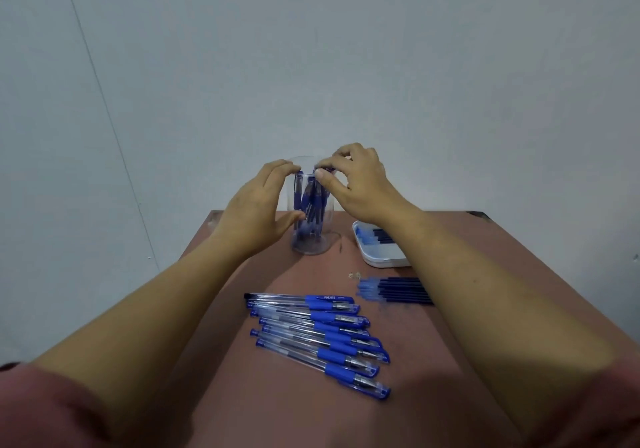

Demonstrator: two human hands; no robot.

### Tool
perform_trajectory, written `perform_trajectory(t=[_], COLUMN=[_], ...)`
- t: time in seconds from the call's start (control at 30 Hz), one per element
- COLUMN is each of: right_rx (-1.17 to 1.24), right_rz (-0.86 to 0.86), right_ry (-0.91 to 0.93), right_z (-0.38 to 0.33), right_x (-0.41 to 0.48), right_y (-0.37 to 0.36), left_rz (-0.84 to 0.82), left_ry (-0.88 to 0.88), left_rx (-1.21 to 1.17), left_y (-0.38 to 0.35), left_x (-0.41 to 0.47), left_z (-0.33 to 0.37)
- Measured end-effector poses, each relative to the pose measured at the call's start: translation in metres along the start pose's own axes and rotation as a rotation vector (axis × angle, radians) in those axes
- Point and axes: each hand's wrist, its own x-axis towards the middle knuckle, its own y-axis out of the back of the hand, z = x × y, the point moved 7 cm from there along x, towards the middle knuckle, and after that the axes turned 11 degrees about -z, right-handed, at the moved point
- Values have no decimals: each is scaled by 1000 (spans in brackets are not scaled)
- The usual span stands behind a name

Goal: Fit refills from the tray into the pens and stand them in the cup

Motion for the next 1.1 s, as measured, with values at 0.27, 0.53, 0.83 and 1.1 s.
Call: perform_trajectory(t=[0.27, 0.53, 0.83, 1.1], right_rx=[-29, 21, -7, 113], right_rz=[-36, -326, -458, -294], right_ry=[36, 41, 0, -76], right_z=[-5, 7, 0, -1], right_x=[-43, -120, -124, -125], right_y=[1, -32, -56, -43], left_rz=[-14, -579, -574, -419], left_ry=[68, 119, 110, 74], left_rx=[-21, -165, -198, -268], left_y=[7, -32, -47, -33], left_x=[-20, -82, -102, -95], left_z=[14, 52, 59, 61])
